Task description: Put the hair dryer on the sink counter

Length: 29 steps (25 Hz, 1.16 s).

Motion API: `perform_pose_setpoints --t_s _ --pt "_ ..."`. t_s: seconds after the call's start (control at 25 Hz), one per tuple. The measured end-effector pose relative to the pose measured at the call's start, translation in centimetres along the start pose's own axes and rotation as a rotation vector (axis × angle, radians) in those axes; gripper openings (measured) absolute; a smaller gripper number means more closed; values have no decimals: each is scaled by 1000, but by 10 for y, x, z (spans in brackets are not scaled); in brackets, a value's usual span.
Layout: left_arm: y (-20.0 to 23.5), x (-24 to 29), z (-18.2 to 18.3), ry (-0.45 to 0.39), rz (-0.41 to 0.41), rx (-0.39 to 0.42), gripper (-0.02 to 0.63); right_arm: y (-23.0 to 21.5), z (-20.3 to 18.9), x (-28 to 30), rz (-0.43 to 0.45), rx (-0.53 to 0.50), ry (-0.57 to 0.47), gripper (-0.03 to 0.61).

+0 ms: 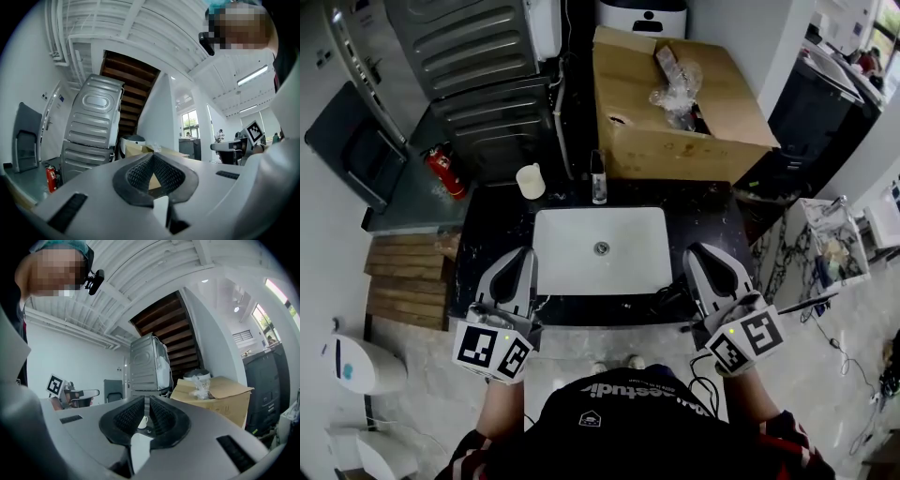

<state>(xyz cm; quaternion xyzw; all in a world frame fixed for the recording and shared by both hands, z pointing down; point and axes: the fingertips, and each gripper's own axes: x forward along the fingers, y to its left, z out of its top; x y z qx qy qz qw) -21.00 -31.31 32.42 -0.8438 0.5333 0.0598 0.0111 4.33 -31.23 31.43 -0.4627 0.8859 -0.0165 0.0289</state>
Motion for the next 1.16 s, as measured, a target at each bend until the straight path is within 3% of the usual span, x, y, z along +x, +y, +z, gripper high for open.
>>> perform_pose_setpoints --t_s 0.56,1.16 --pt "-17 25 -18 53 -75 -59 15 -6 -3 -14 -34 -8 13 58" --pt "-24 24 -14 51 -81 -46 15 -5 -2 -20 -32 -7 9 58"
